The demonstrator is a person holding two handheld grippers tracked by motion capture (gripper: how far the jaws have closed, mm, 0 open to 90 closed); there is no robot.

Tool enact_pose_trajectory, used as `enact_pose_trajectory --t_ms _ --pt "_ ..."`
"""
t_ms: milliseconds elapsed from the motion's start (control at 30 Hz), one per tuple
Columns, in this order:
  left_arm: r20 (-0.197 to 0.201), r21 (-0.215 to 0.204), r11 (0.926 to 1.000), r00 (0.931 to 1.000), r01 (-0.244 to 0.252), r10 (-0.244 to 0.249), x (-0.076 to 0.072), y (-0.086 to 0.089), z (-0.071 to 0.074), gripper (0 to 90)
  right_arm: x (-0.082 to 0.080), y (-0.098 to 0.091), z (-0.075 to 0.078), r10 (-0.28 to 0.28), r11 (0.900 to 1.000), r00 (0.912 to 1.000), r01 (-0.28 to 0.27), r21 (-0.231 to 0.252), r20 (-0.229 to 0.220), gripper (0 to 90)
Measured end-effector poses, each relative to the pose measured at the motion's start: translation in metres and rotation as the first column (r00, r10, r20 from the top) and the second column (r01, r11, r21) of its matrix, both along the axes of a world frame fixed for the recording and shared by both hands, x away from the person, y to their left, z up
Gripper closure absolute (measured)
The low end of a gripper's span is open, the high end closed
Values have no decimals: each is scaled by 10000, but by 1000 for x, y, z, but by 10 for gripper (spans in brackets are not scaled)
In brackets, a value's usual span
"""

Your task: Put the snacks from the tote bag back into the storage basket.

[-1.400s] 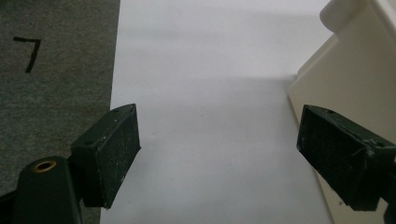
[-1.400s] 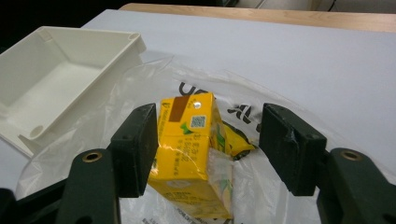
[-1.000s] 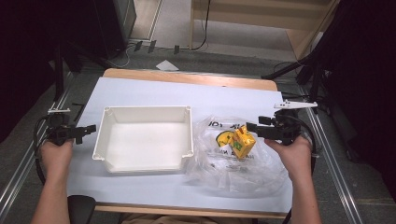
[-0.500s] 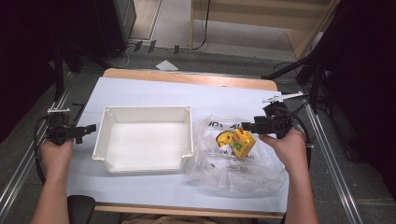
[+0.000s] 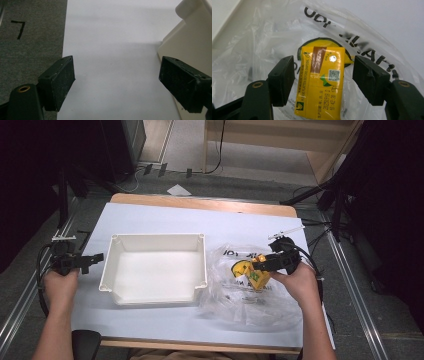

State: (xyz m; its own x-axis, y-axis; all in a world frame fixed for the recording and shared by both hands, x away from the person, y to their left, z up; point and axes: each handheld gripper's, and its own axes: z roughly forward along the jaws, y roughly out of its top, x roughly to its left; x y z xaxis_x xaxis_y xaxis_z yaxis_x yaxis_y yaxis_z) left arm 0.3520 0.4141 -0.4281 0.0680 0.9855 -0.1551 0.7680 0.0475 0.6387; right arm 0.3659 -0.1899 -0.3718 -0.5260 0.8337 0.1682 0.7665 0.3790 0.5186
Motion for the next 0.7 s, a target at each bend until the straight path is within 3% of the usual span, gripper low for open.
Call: enact_pose_trajectory --t_ms 433,567,700 --pt "13 -26 10000 10000 1 -1 0 -1 0 142 -2 13 -22 54 9990 10000 -55 -452 -25 368" --pt "21 -48 10000 10000 3 -3 0 0 0 142 -1 14 -28 -42 9986 9998 31 -534 -215 383" --pt "15 -40 10000 10000 6 -6 0 0 0 142 -1 15 -31 -137 9970 9998 123 -761 -172 448"
